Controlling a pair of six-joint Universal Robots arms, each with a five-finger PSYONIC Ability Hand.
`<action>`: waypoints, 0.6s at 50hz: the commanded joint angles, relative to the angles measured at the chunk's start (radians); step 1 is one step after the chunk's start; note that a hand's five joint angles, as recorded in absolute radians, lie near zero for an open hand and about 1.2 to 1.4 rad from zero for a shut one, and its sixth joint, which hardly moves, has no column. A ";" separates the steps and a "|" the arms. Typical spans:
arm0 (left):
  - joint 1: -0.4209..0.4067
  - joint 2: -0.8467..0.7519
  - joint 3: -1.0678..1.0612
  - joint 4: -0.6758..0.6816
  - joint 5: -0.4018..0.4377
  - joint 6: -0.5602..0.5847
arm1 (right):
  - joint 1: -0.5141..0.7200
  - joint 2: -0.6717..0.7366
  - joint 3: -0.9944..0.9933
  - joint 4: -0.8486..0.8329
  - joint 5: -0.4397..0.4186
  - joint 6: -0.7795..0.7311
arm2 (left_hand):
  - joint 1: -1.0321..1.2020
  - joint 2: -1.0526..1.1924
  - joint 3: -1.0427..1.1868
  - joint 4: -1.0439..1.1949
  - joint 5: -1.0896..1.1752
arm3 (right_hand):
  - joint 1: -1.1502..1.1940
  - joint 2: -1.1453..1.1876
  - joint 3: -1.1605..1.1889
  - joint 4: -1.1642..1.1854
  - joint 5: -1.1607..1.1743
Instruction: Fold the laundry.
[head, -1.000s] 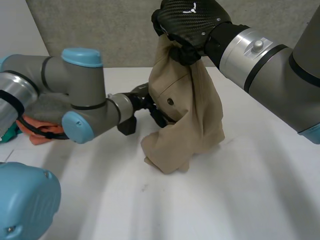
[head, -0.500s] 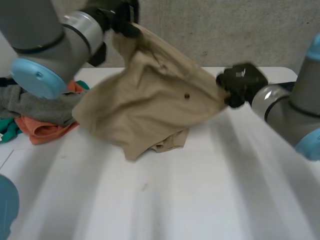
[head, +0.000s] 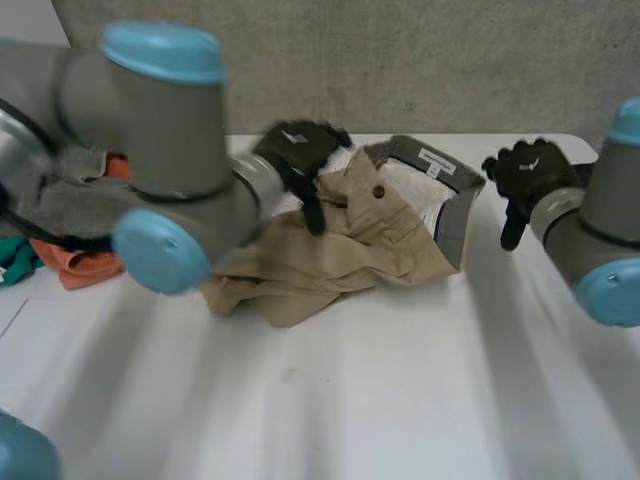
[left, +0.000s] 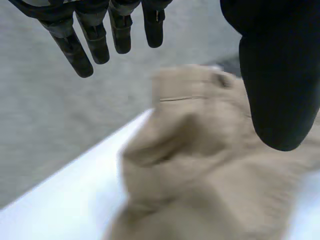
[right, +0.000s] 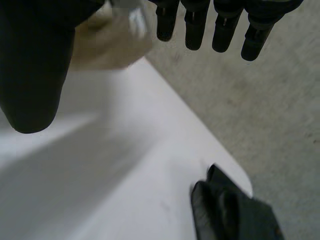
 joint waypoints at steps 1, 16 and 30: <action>0.136 0.140 -0.107 -0.003 0.013 0.000 | 0.011 -0.121 -0.031 0.195 -0.077 -0.053 | -0.020 -0.031 -0.028 -0.025 -0.049 | -0.060 -0.042 -0.038 -0.040 -0.049; 0.351 0.274 -0.534 0.078 0.023 0.055 | 0.133 -0.184 -0.022 0.407 -0.169 -0.078 | -0.020 -0.031 -0.028 -0.025 -0.049 | 0.184 0.201 0.206 0.204 0.195; 0.352 0.133 -0.640 0.150 0.174 0.077 | 0.156 0.021 0.212 0.062 -0.105 0.157 | 0.189 0.178 0.181 0.184 0.160 | 0.266 0.284 0.288 0.286 0.277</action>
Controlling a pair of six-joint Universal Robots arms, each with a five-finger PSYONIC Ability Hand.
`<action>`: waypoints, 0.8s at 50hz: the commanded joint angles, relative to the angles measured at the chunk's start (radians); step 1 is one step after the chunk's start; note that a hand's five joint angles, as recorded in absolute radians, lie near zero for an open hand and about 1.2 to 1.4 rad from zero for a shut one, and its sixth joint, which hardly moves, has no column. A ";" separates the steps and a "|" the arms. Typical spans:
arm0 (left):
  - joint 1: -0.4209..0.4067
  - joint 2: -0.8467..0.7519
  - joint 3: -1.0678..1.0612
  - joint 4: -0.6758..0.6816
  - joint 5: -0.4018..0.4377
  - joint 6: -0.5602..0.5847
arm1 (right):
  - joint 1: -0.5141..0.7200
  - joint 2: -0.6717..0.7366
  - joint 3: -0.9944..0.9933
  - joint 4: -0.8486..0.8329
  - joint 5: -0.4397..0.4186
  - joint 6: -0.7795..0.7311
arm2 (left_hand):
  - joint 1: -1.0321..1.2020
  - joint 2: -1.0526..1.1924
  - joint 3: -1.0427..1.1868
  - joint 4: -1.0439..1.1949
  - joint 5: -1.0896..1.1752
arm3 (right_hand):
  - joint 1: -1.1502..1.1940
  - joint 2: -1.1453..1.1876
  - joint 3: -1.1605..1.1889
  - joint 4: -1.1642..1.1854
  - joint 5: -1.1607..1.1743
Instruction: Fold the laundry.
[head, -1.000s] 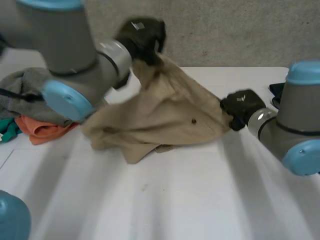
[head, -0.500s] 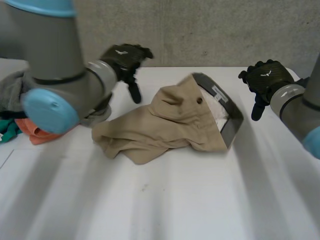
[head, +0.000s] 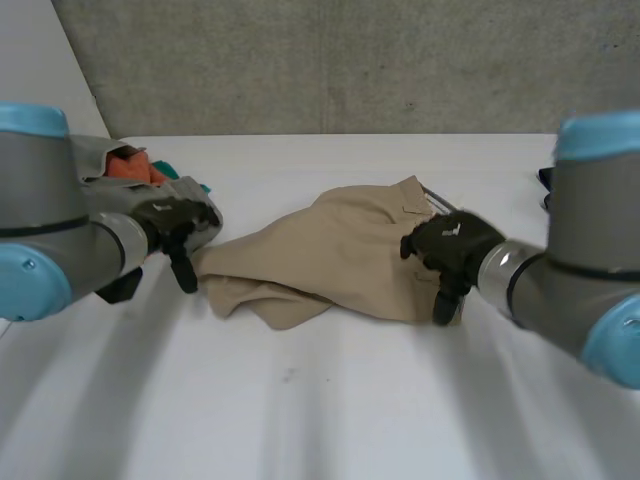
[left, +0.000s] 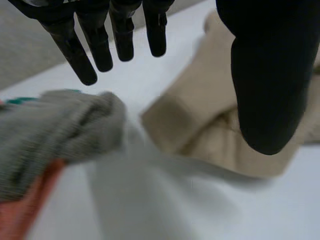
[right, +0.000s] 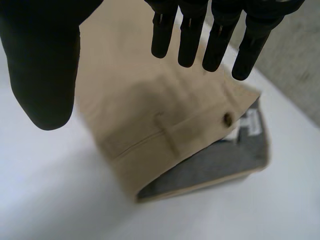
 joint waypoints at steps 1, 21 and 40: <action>-0.026 -0.049 -0.021 0.032 0.041 0.004 | -0.010 0.085 0.134 -0.246 0.043 0.051 | 0.082 0.091 0.096 0.088 0.088 | 0.093 0.109 0.096 0.092 0.079; -0.110 -0.150 0.100 0.095 -0.061 0.093 | -0.017 0.225 0.174 -0.632 0.079 -0.093 | 1.053 1.062 1.066 1.058 1.058 | 0.608 0.624 0.611 0.607 0.595; -0.126 0.344 0.266 -0.051 -0.095 0.056 | -0.102 -0.257 -0.067 -0.352 0.028 -0.004 | 1.092 1.101 1.105 1.097 1.097 | 0.986 1.002 0.989 0.985 0.972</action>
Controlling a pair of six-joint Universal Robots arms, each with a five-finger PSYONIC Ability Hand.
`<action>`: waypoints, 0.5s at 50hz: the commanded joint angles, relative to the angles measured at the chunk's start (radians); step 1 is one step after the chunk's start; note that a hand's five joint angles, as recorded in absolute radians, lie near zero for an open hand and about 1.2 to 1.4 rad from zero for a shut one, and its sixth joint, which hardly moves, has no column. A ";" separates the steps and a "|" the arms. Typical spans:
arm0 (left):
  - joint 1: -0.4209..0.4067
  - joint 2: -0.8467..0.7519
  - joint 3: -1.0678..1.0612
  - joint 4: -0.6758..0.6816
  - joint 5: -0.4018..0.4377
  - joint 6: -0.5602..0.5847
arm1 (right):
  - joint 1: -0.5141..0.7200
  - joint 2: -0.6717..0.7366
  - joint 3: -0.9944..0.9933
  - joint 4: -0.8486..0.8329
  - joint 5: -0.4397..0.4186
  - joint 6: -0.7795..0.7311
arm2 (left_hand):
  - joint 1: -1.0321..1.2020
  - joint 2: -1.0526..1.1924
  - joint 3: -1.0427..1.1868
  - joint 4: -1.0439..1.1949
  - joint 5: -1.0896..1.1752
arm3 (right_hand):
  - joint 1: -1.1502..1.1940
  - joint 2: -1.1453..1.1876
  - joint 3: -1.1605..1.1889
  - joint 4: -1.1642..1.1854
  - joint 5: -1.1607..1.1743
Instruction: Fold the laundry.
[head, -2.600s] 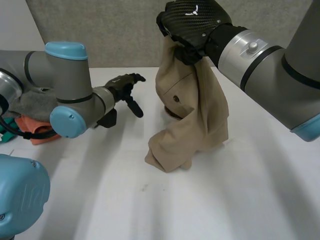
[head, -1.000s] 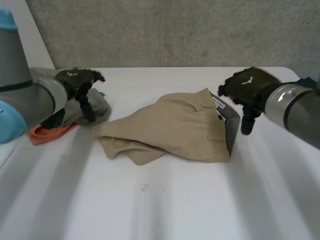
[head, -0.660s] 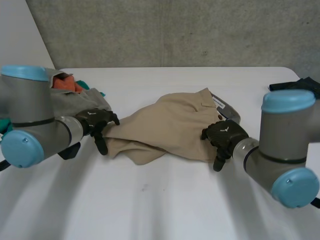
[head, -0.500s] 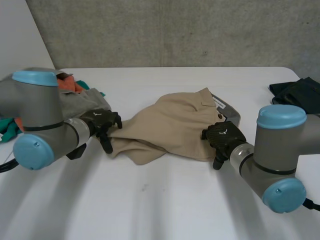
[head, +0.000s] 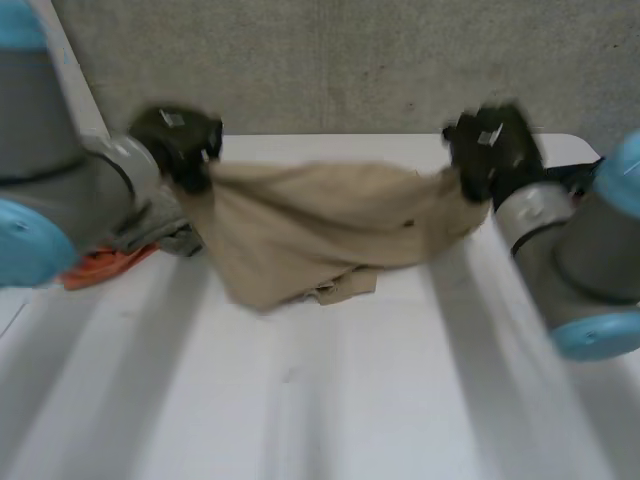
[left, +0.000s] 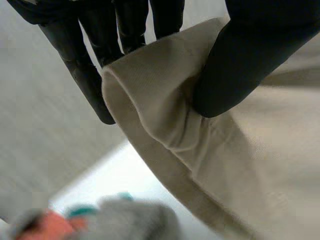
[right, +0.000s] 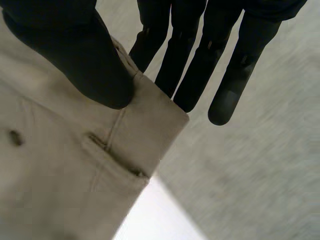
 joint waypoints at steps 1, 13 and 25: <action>0.010 0.200 0.093 -0.055 0.022 -0.018 | -0.061 -0.126 -0.258 0.359 -0.061 0.074 | 0.237 0.202 0.210 0.201 0.231 | 0.304 0.230 0.217 0.202 0.211; 0.016 -0.071 0.333 -0.074 0.030 0.026 | -0.023 0.142 -0.565 0.518 -0.059 0.102 | 0.237 0.202 0.210 0.201 0.231 | 0.304 0.230 0.217 0.202 0.211; 0.024 -0.334 0.890 0.382 0.038 -0.072 | 0.051 0.397 -0.887 -0.100 0.194 0.217 | 0.237 0.202 0.210 0.201 0.231 | 0.304 0.230 0.217 0.202 0.211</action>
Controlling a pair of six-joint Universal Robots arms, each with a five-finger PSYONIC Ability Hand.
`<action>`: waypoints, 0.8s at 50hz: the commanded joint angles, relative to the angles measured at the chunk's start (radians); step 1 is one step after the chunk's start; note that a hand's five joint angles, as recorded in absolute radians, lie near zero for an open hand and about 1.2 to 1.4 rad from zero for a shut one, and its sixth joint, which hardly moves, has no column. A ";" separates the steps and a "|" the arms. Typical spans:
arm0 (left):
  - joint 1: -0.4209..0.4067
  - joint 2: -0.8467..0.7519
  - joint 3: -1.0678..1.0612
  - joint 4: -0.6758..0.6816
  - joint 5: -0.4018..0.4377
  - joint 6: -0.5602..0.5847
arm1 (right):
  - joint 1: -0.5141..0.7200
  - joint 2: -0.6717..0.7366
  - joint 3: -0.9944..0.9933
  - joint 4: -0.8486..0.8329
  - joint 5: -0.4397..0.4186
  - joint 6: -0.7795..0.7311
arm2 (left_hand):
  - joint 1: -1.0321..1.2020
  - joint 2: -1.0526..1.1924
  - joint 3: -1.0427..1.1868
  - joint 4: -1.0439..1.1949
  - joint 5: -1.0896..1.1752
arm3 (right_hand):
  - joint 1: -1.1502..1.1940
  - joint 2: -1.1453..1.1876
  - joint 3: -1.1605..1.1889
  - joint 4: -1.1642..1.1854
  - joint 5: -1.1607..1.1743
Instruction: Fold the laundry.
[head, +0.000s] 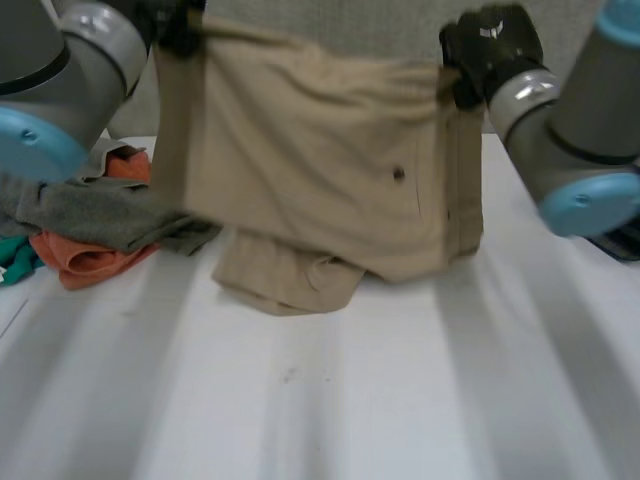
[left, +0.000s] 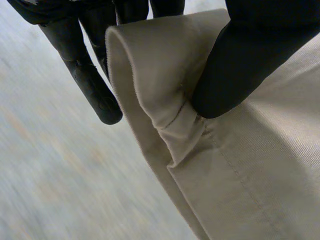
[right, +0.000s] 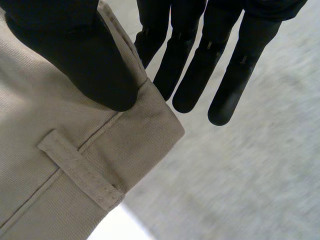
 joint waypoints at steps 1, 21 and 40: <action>0.006 -0.082 0.294 0.315 -0.008 -0.130 | 0.027 0.084 -0.151 -0.471 0.176 0.102 | 0.237 0.199 0.204 0.197 0.231 | 0.284 0.219 0.206 0.199 0.203; 0.037 0.099 -0.508 0.242 0.017 -0.197 | 0.009 -0.036 0.341 -0.344 0.011 0.059 | 0.237 0.199 0.204 0.197 0.231 | 0.284 0.219 0.206 0.199 0.203; 0.009 0.357 -1.184 -0.101 0.140 0.202 | -0.106 -0.340 0.885 0.120 -0.072 -0.420 | 0.237 0.199 0.204 0.197 0.231 | 0.284 0.219 0.206 0.199 0.203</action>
